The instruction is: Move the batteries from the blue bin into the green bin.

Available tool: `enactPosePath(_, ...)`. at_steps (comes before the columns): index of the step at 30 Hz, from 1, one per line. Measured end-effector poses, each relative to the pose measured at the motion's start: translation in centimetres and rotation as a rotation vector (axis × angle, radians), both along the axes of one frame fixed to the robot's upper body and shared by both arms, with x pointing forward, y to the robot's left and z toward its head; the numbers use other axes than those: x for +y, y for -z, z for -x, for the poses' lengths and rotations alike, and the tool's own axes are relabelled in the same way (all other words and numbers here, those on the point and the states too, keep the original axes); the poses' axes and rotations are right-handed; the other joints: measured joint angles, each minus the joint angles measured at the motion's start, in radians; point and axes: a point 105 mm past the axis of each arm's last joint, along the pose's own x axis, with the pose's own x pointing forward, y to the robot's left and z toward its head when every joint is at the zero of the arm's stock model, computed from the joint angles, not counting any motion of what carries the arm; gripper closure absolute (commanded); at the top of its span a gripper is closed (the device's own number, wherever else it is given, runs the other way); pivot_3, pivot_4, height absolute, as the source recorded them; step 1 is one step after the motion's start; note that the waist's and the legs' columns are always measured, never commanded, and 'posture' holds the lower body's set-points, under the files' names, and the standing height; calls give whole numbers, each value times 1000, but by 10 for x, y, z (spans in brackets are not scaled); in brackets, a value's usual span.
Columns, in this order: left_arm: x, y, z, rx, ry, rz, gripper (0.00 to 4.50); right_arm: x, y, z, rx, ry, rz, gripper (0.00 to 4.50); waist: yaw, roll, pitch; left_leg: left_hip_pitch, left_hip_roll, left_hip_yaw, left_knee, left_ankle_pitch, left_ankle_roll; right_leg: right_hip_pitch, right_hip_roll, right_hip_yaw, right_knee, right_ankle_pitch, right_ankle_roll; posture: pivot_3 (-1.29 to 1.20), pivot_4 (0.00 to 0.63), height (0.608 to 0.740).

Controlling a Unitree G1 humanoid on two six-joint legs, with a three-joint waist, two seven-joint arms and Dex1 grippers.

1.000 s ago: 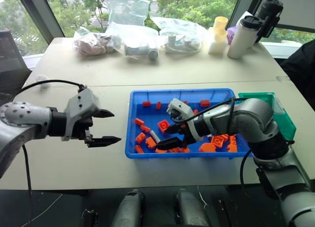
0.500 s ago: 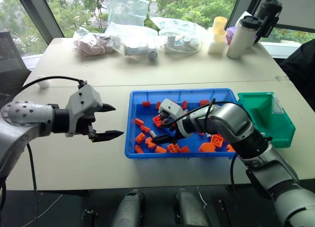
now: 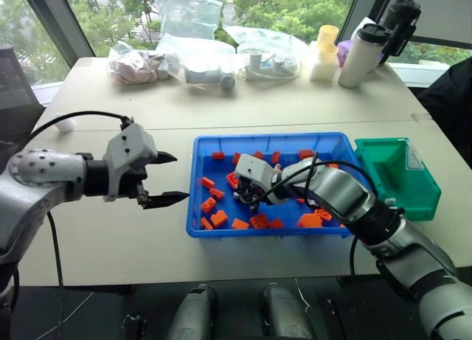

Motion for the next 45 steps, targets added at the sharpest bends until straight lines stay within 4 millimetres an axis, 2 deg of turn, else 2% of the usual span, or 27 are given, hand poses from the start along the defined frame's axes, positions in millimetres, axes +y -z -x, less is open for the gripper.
enactPosePath(5,-1,-1,0,-2,4,6,0,-1,-3,0,-1,0,-16,4466,0,0,0,0,0,0,0,0,0,0,0,0,0,0,0,0,150,740)
enactPosePath(8,-2,0,0,7,6,11,0,-9,-20,-5,-27,23,-63,4466,2,0,0,0,0,0,0,0,0,0,0,0,0,0,0,0,150,740)
enactPosePath(12,-13,-3,1,32,45,119,0,-29,-80,-11,-64,119,-243,4466,8,0,0,0,0,0,0,0,0,1,-1,0,0,0,0,0,150,740)
enactPosePath(14,-25,-16,-10,-31,59,236,0,-51,-121,-15,-112,228,-375,4466,13,0,0,0,-1,-2,0,0,0,2,-1,-2,-1,0,0,0,150,740)
enactPosePath(16,-33,-29,-22,-89,63,310,0,-73,-142,-17,-157,321,-449,4466,15,-2,-1,0,-1,-3,0,0,0,3,-1,-2,-2,0,0,0,150,740)
enactPosePath(18,-43,-36,-29,-118,89,337,0,-96,-148,-19,-189,418,-504,4466,18,-3,-1,0,-2,-2,0,0,0,2,-2,-2,-1,0,0,0,150,740)
enactPosePath(20,-57,-35,-33,-117,144,344,0,-130,-146,-18,-223,533,-504,4466,26,-2,-1,0,-2,-1,0,0,0,2,-2,-1,-2,0,0,0,150,740)
enactPosePath(22,-73,-28,-36,-92,206,344,0,-167,-138,-7,-257,627,-441,4466,33,-2,-1,-1,-3,-1,0,0,0,3,-2,-1,-3,0,0,0,150,740)
enactPosePath(24,-83,-19,-39,-73,244,325,0,-188,-131,2,-277,682,-385,4466,29,-2,-1,-1,-3,0,0,0,0,3,-2,0,-3,0,0,0,150,740)
enactPosePath(28,-104,-10,-40,-79,331,285,0,-216,-124,8,-329,793,-361,4466,4,-2,-1,2,-1,3,0,0,0,3,-1,1,0,0,0,0,150,740)
enactPosePath(31,-110,0,-41,-68,355,256,0,-240,-113,14,-330,905,-339,4466,1,-2,-1,2,0,2,0,0,0,3,1,1,0,0,0,0,150,740)
enactPosePath(37,-108,6,-45,-64,350,227,0,-262,-106,16,-328,1019,-331,4466,5,-2,-1,2,0,3,0,0,0,3,0,2,0,0,0,0,150,740)
enactPosePath(43,-106,7,-47,-63,340,220,0,-290,-85,13,-292,1145,-296,4466,8,-2,-1,1,-1,3,1,0,0,3,0,2,0,0,0,0,150,740)
enactPosePath(45,-106,7,-47,-64,337,220,0,-294,-84,13,-300,1155,-280,3396,7,-2,-1,1,-1,3,1,0,0,3,0,2,0,0,0,0,150,740)
